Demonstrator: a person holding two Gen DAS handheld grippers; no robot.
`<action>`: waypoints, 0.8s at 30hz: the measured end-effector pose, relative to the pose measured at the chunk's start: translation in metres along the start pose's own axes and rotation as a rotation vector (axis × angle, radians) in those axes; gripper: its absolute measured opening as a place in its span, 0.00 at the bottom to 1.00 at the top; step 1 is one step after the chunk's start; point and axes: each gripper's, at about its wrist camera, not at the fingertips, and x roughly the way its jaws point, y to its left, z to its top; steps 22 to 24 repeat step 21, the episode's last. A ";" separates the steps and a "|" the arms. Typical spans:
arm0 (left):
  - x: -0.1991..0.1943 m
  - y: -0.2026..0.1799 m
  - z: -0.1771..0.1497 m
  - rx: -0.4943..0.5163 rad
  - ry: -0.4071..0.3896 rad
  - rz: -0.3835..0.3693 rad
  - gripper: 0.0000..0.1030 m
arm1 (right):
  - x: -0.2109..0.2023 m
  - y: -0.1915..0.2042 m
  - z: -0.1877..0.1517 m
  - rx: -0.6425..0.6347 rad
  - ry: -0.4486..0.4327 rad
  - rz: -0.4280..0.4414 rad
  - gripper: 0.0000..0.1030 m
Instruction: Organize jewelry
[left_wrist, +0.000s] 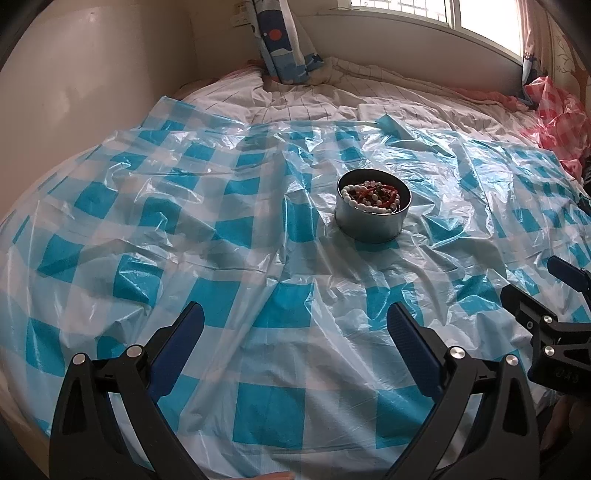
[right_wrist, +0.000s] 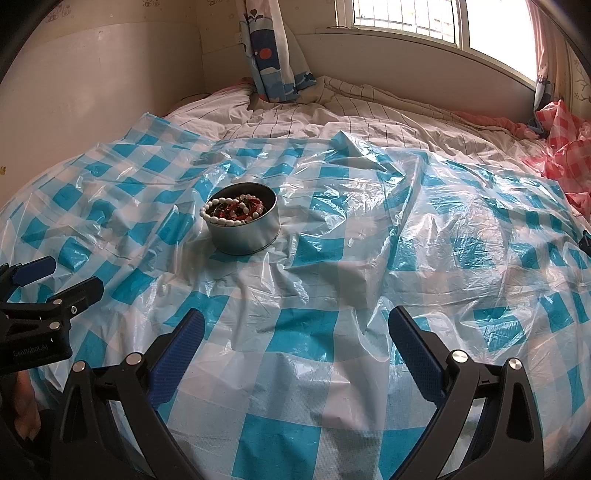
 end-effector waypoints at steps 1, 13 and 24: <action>0.001 0.001 0.003 0.001 0.002 -0.004 0.92 | 0.000 0.000 0.000 0.000 0.000 0.000 0.93; -0.010 0.001 -0.001 0.015 0.006 -0.089 0.93 | 0.000 0.000 0.001 0.000 0.001 0.000 0.93; -0.008 0.005 0.004 -0.020 0.014 -0.011 0.93 | -0.001 -0.003 -0.001 0.003 -0.001 0.004 0.93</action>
